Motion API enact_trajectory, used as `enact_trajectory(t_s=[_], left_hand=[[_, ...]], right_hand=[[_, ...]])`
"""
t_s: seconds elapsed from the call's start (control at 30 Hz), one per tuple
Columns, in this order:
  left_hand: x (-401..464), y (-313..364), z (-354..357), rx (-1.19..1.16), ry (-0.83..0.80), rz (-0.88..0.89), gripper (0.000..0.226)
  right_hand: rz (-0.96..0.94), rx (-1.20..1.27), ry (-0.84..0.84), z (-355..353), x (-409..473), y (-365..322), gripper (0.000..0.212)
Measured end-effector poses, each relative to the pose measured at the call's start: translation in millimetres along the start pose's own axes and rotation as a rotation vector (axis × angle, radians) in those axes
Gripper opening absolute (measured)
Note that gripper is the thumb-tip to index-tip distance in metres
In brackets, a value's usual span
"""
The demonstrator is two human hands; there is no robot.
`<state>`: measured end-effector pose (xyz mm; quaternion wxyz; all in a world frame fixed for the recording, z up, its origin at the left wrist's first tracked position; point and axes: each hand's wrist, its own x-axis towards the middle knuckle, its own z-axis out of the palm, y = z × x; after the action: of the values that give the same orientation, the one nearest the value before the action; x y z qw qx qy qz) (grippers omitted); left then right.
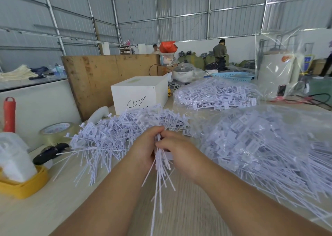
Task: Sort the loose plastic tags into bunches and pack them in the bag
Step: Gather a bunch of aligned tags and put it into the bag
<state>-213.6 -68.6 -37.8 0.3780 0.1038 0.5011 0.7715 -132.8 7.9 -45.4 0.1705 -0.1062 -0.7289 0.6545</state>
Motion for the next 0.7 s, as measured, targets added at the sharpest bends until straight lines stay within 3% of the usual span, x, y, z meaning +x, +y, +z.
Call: enact_trajectory(t_s=[0.1, 0.17, 0.3, 0.5, 0.7], left_hand=[[2, -2, 2, -0.082, -0.018, -0.020, 0.028], [4, -3, 3, -0.148, -0.003, -0.013, 0.028], [10, -5, -2, -0.142, 0.123, 0.063, 0.022], [20, -12, -4, -0.104, 0.206, 0.122, 0.017], [21, -9, -5, -0.186, 0.194, 0.153, 0.028]], right_hand=[[0.026, 0.115, 0.091, 3, 1, 0, 0.025], [-0.031, 0.024, 0.123, 9, 1, -2, 0.025], [-0.053, -0.052, 0.194, 7, 8, 4, 0.059], [-0.116, -0.184, 0.227, 3, 11, 16, 0.056], [-0.162, -0.494, 0.261, -6, 10, 19, 0.050]])
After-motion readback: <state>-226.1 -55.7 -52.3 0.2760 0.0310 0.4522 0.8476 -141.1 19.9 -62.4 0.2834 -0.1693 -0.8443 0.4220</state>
